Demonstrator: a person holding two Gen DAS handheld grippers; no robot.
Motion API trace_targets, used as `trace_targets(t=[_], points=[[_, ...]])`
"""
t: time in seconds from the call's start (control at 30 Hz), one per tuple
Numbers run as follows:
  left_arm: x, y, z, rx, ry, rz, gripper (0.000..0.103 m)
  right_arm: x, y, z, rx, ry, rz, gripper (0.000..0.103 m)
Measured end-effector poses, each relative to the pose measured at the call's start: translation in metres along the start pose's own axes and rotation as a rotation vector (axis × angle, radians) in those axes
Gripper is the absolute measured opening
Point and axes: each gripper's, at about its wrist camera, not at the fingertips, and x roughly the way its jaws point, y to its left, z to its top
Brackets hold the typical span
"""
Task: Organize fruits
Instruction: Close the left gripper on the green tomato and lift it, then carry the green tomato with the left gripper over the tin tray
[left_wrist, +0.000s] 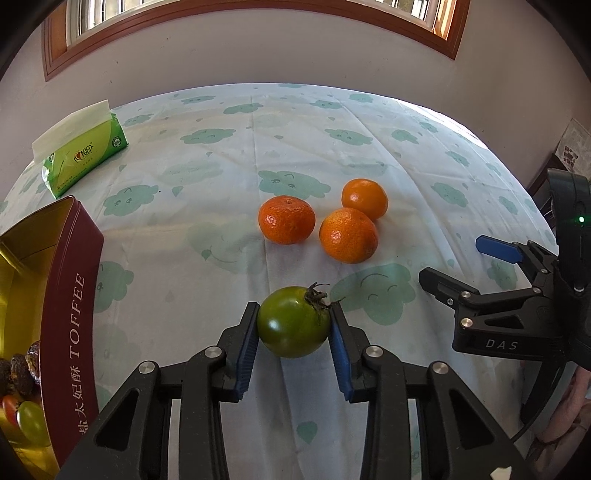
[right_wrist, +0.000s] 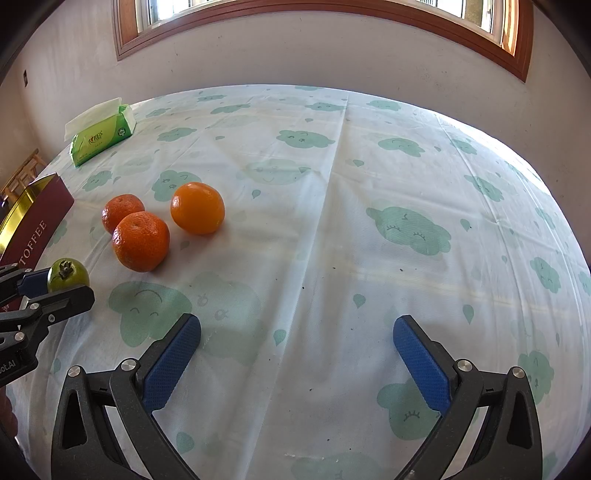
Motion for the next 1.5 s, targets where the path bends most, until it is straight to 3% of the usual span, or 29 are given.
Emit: trace_targets(t=[0.37,0.67,1.1,1.5], points=[[-0.053,0.025,0.003,-0.069,-0.067,-0.008,0.032,0.0,0.0,0.0,0.0,0.0,0.0,0.103],[-0.092,0.071,0.003,-0.121,-0.12,0.078,0.033,0.0,0.0,0.0,0.0,0.0,0.0,0.103],[-0.099,0.138,-0.022,-0.24,-0.082,0.188,0.033,0.0,0.0,0.0,0.0,-0.001,0.0,0.103],[-0.091,0.159,-0.037,-0.285,-0.037,0.203,0.033,0.0,-0.001,0.0,0.0,-0.001,0.0,0.103]])
